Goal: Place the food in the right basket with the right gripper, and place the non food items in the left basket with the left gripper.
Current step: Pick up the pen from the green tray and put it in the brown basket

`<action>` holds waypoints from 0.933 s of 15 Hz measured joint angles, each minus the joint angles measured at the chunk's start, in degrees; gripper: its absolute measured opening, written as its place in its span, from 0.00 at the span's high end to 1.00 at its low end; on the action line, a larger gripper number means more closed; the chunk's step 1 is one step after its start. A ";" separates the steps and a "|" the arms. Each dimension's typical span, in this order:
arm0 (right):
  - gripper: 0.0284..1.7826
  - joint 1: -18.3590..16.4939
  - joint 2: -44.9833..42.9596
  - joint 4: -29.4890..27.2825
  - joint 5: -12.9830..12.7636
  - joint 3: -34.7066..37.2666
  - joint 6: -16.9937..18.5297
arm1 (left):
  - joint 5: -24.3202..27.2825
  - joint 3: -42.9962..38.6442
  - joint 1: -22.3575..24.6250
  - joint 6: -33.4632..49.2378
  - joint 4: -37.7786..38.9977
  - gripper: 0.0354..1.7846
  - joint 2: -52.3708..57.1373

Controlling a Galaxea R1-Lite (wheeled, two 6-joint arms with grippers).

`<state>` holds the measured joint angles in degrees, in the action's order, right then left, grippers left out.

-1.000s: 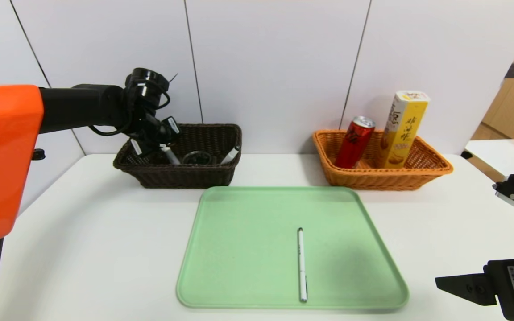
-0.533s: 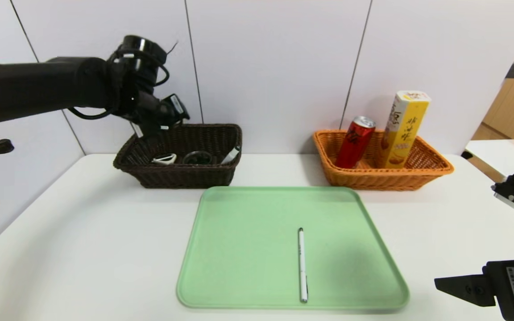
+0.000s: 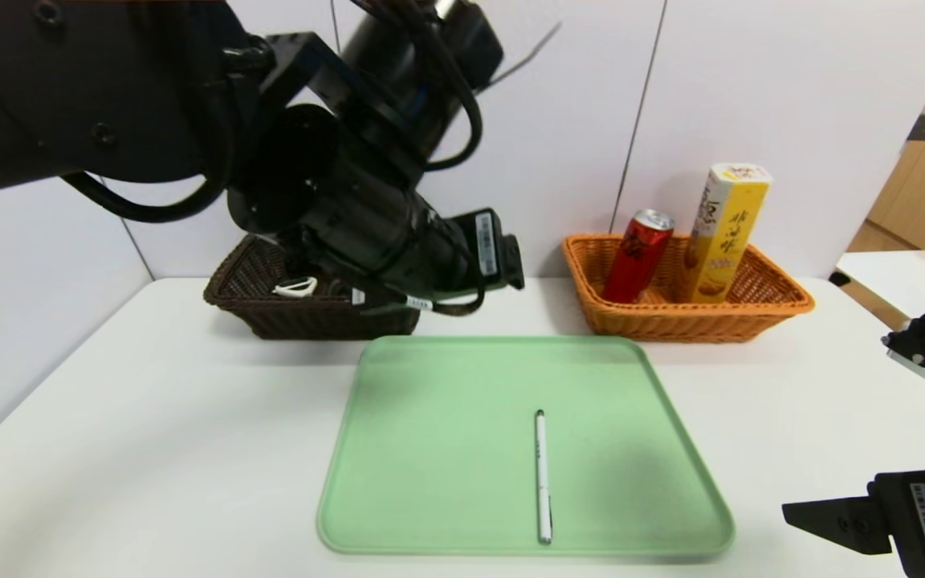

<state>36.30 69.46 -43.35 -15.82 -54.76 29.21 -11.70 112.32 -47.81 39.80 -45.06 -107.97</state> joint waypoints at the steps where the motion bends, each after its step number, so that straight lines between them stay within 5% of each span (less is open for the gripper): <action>1: 0.04 0.00 -0.01 0.00 -0.07 0.05 0.00 | -0.12 -0.04 -2.46 0.07 -2.73 0.12 -0.74; 5: 0.04 0.00 0.00 0.00 -0.07 0.09 0.04 | 0.02 -0.06 -8.44 -0.45 -7.92 0.09 -5.10; 14: 0.04 0.05 -2.71 0.02 0.10 4.90 0.06 | -0.15 0.24 -9.59 -2.38 -5.71 0.06 -15.79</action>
<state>36.35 66.76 -43.33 -15.73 -49.86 29.27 -11.85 112.57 -57.41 37.43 -50.76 -123.76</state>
